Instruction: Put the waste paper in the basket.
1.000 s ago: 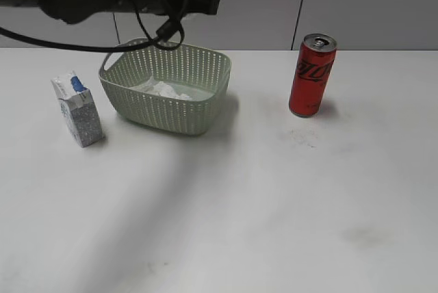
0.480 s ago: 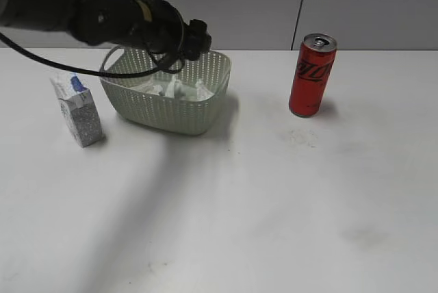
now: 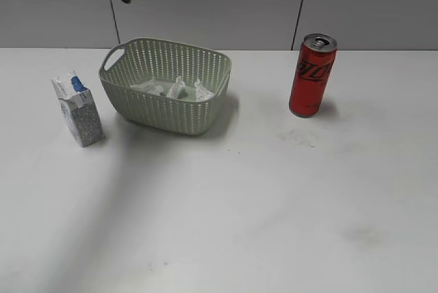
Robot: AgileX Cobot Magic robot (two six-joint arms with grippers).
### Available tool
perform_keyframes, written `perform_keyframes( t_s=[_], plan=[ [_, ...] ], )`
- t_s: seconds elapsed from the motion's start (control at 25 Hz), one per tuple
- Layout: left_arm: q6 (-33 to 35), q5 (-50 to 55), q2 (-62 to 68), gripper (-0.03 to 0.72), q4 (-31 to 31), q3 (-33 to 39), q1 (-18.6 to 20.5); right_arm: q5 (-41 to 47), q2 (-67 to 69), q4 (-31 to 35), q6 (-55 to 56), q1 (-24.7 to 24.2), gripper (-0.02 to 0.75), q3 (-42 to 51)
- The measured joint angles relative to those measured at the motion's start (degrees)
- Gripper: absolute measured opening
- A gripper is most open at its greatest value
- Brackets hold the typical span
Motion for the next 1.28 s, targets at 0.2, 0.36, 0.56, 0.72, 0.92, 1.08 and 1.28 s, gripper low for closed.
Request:
perform_keyframes(
  t_s=[0.2, 0.36, 0.56, 0.72, 0.92, 1.08, 1.28],
  plan=[
    [0.77, 13.66, -0.55, 0.631, -2.29, -6.19, 8.1, 0.0, 0.0, 0.0, 0.0, 0.0, 0.561, 0.0],
    [1.32, 16.06, -1.93, 0.627, -4.49, -5.94, 13.89, 0.0, 0.0, 0.0, 0.0, 0.0, 0.561, 0.05],
    [3.56, 16.4, -5.67, 0.619, -8.89, -4.45, 19.66, 0.0, 0.0, 0.0, 0.0, 0.0, 0.561, 0.05],
    [5.61, 16.4, -10.39, 0.607, -6.21, -0.4, 21.5, 0.0, 0.0, 0.0, 0.0, 0.0, 0.561, 0.05],
    [5.81, 16.47, -19.43, 0.592, -4.64, 9.95, 21.68, 0.0, 0.0, 0.0, 0.0, 0.0, 0.561, 0.05],
    [5.98, 16.42, -27.62, 0.592, -4.17, 19.61, 21.68, 0.0, 0.0, 0.0, 0.0, 0.0, 0.561, 0.05],
    [6.03, 16.48, -37.32, 0.592, -2.51, 30.96, 21.68, 0.0, 0.0, 0.0, 0.0, 0.0, 0.561, 0.05]
  ],
)
